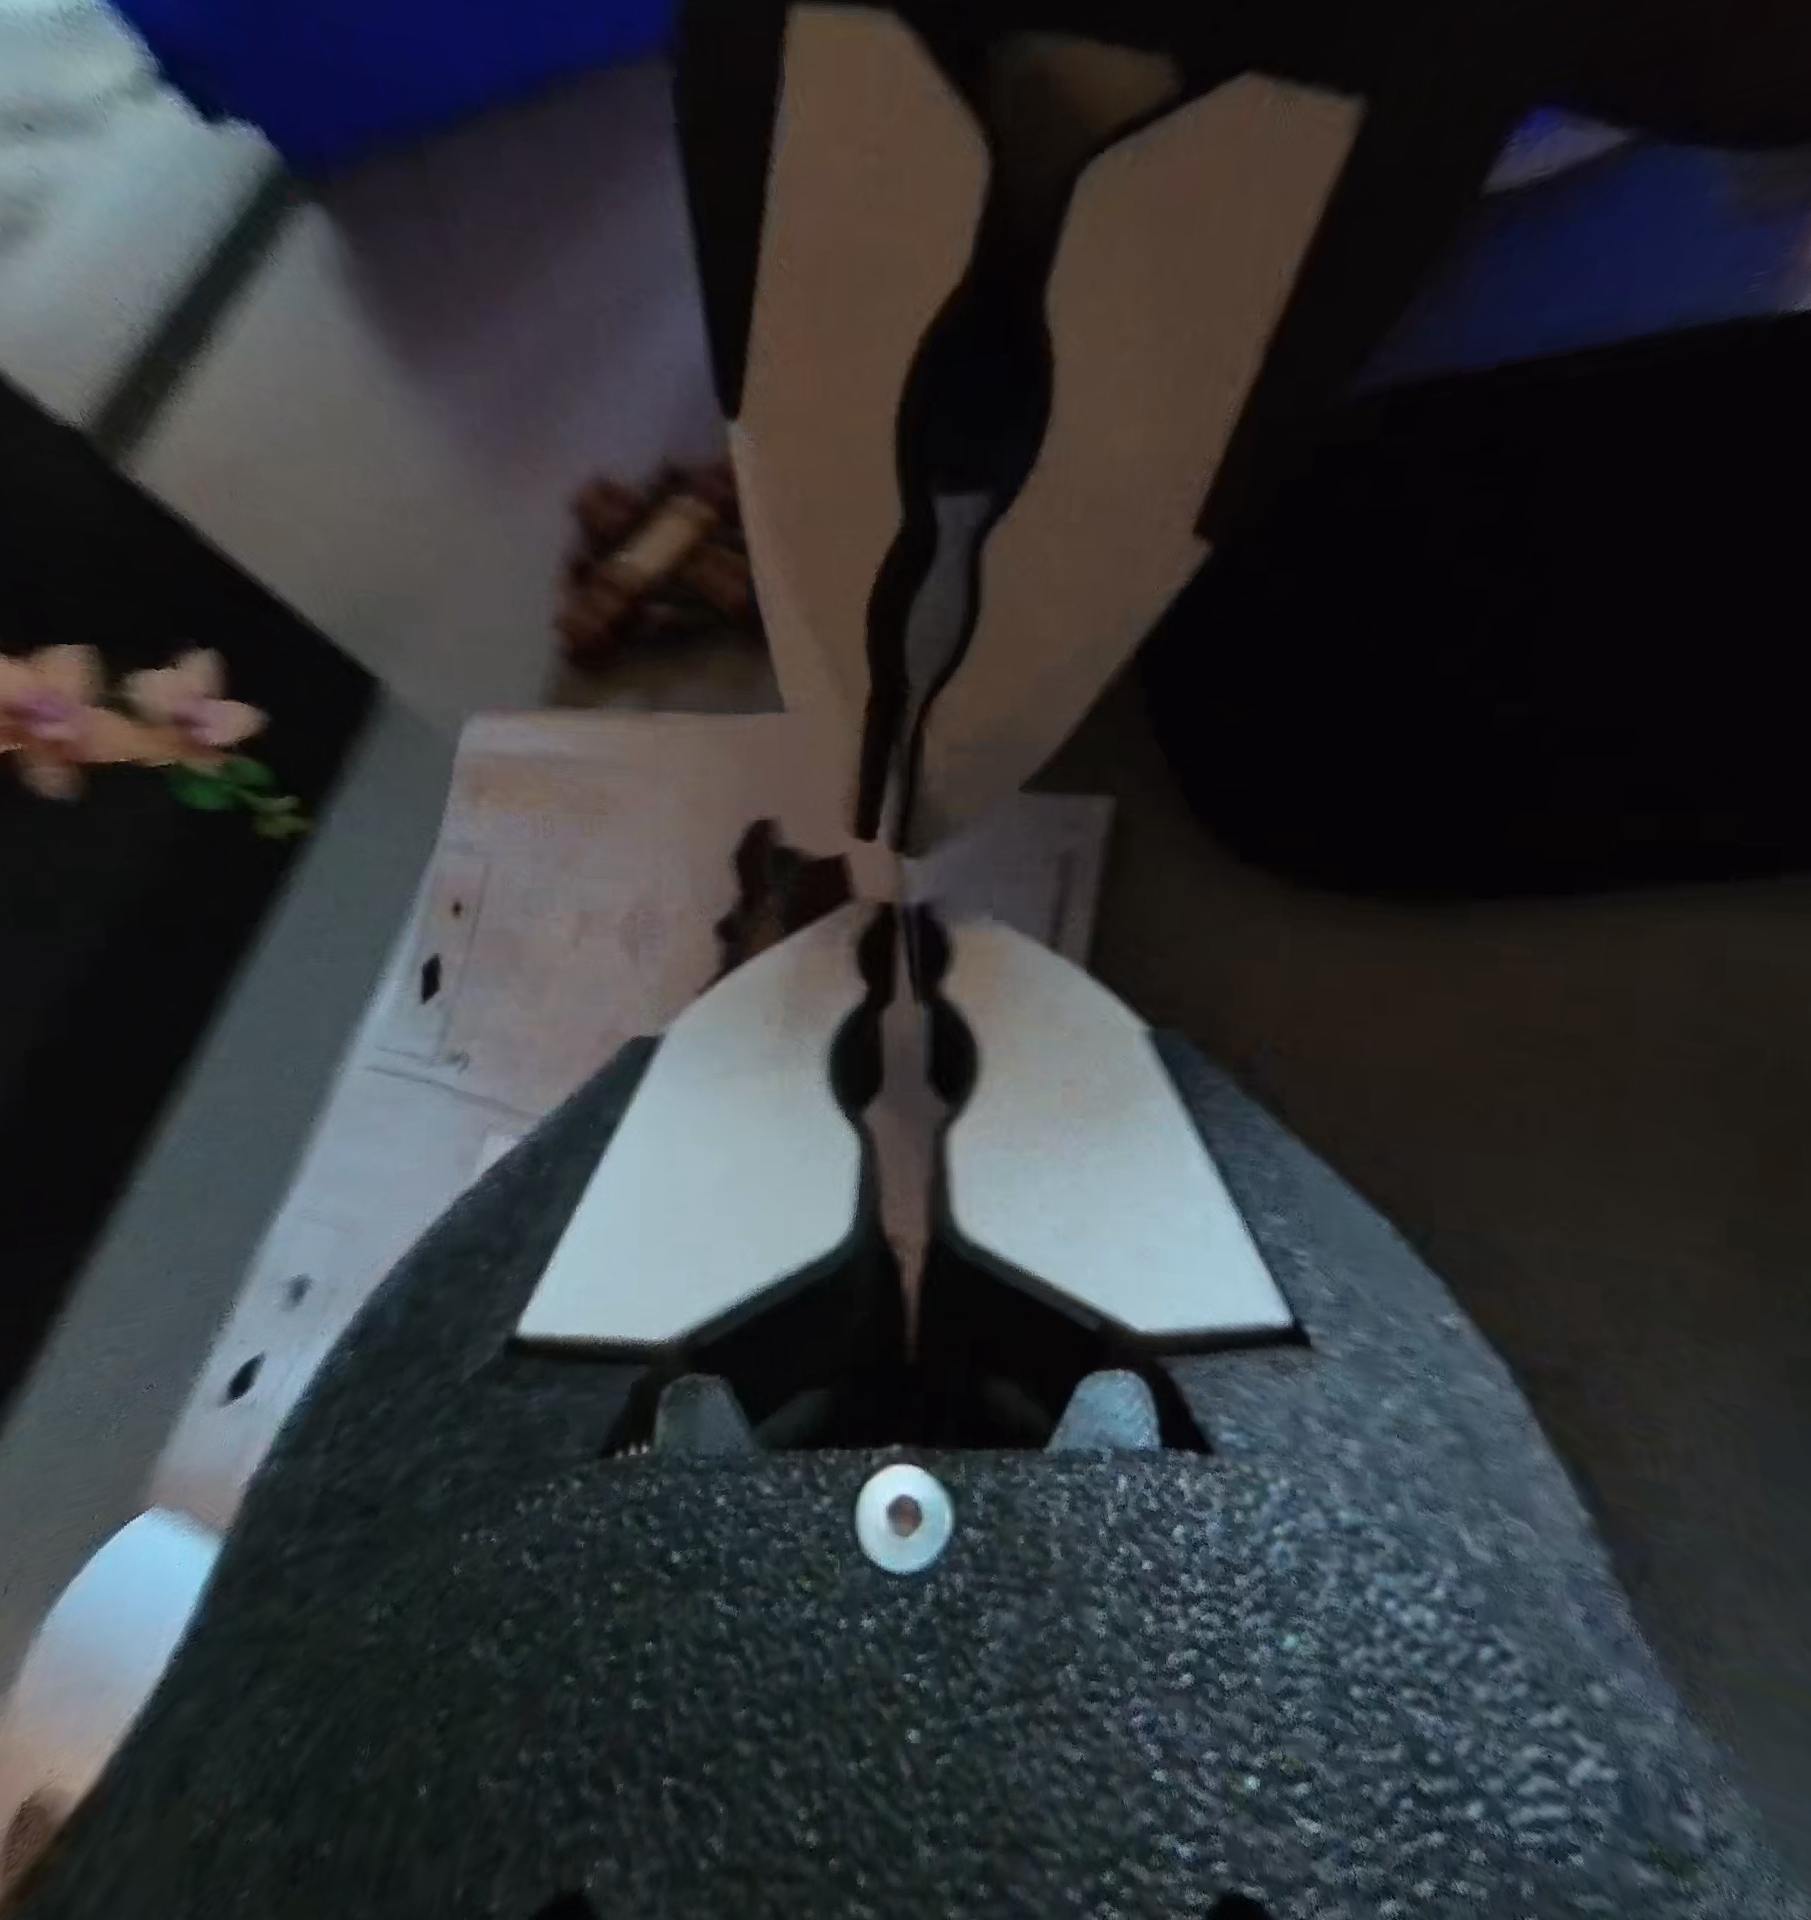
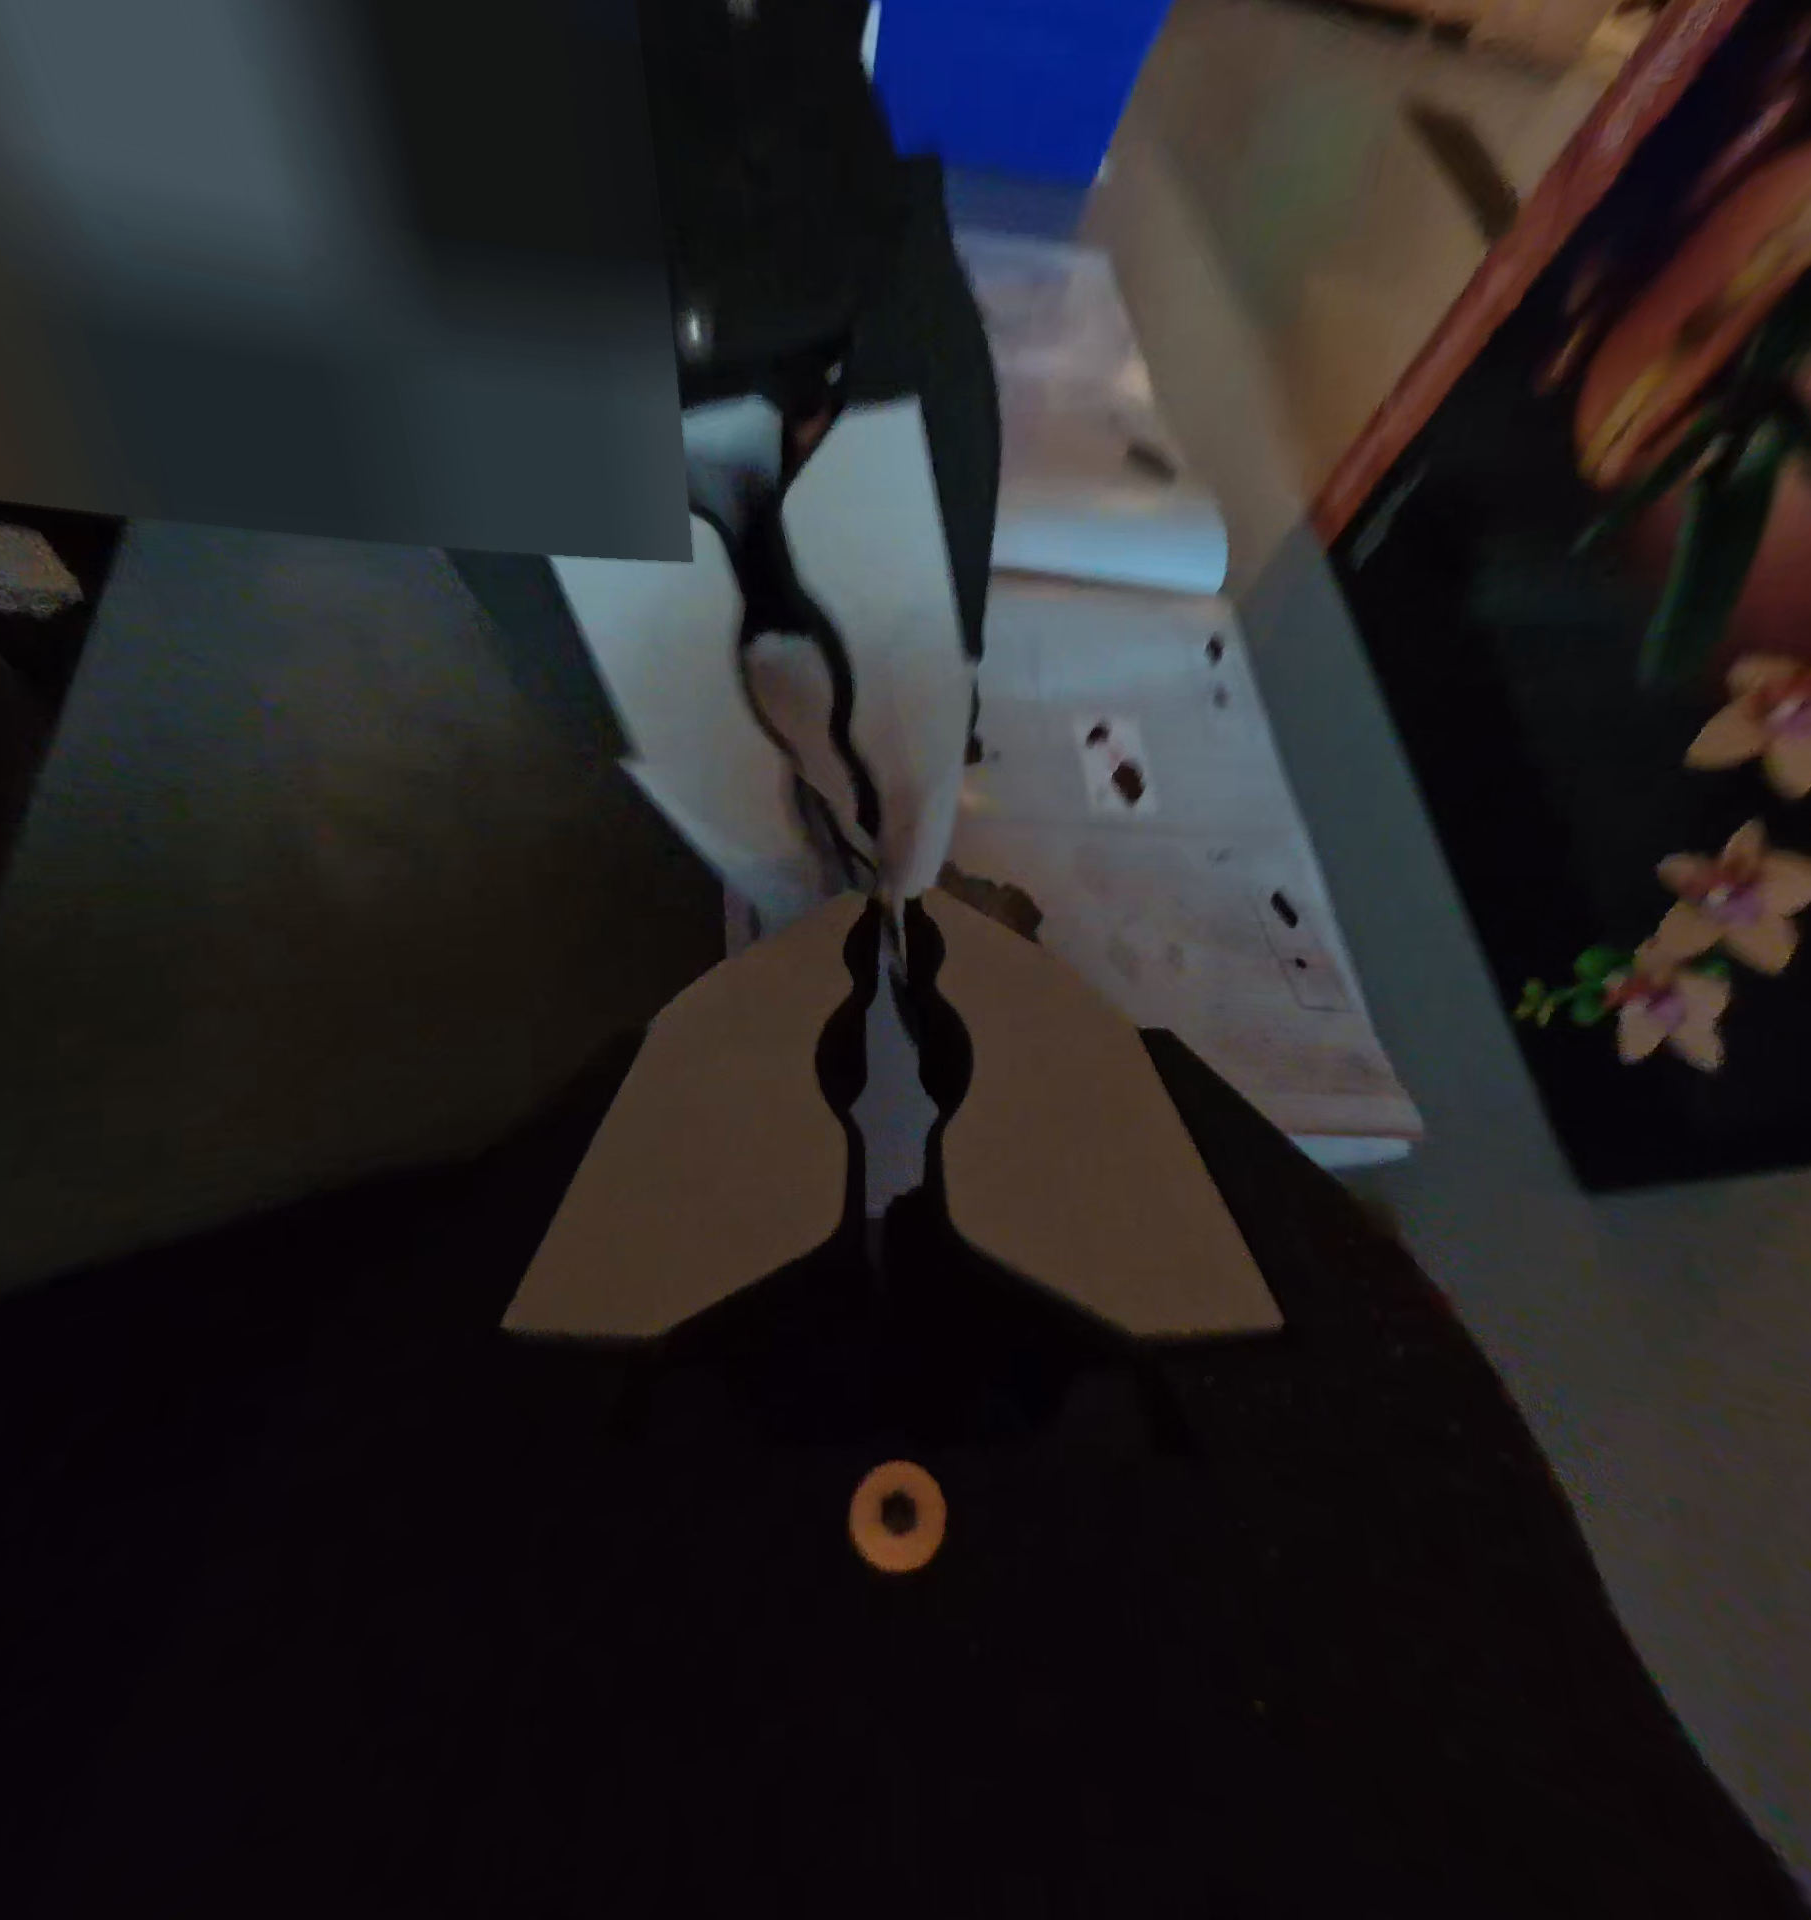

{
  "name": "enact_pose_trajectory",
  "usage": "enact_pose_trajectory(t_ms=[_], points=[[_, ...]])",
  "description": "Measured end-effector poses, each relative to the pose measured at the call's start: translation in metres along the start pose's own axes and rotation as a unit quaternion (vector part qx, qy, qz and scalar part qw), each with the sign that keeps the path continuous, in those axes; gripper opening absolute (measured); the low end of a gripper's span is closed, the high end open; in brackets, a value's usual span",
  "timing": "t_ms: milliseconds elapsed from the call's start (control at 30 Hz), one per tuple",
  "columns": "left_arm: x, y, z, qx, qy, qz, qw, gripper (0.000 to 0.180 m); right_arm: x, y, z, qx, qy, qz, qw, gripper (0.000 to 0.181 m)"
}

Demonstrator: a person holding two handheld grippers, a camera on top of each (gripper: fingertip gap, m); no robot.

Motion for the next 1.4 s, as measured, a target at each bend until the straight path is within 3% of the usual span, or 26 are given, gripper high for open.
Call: enact_pose_trajectory(t_ms=[67, 200, 333, 500, 667, 833, 1000, 1167, 1233, 1333, 1400], points=[[-0.009, 0.003, 0.000, -0.025, -0.018, 0.016, 0.999, 0.000, 0.002, -0.001, 0.009, 0.004, -0.005, -0.013, 1.000, 0.007], [-0.045, 0.017, -0.006, -0.151, -0.120, 0.037, 0.980, 0.000, 0.001, -0.011, 0.015, 0.068, -0.009, -0.067, 0.995, 0.042], [-0.097, 0.034, -0.028, -0.275, -0.250, 0.085, 0.924, 0.000, 0.012, -0.004, 0.001, 0.107, 0.032, -0.047, 0.993, 0.040], [-0.152, 0.031, -0.067, -0.330, -0.299, 0.234, 0.864, 0.000, 0.034, 0.014, -0.018, 0.093, 0.111, -0.006, 0.989, 0.038], [-0.183, 0.007, -0.095, -0.330, -0.260, 0.367, 0.830, 0.000, 0.042, 0.017, -0.024, 0.089, 0.141, 0.003, 0.986, 0.031], [-0.193, -0.011, -0.118, -0.313, -0.148, 0.469, 0.813, 0.001, 0.042, 0.015, -0.025, 0.098, 0.144, 0.012, 0.985, 0.030], [-0.211, -0.030, -0.125, -0.308, -0.106, 0.525, 0.786, 0.032, 0.042, 0.016, -0.025, 0.092, 0.144, 0.008, 0.985, 0.029], [-0.235, -0.033, -0.102, -0.280, -0.087, 0.531, 0.795, 0.035, 0.042, 0.015, -0.025, 0.096, 0.146, 0.003, 0.985, 0.026], [-0.224, -0.031, -0.085, -0.259, -0.067, 0.473, 0.839, 0.031, 0.042, 0.015, -0.026, 0.099, 0.147, 0.002, 0.984, 0.025], [-0.172, -0.024, -0.059, -0.223, -0.081, 0.298, 0.924, 0.021, 0.042, 0.016, -0.025, 0.097, 0.147, 0.005, 0.984, 0.027], [-0.131, -0.020, -0.054, -0.185, -0.046, 0.231, 0.954, 0.013, 0.042, 0.016, -0.025, 0.095, 0.149, 0.008, 0.984, 0.029]])
Point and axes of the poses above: each gripper's, where its closed fingertips meet, x out along the fingers, z out of its top, y = z × x across the jaws, the point moved 7 cm from there along -x, back along the fingers, and after that the axes turned 12 degrees about -z, right-handed, at the moved point
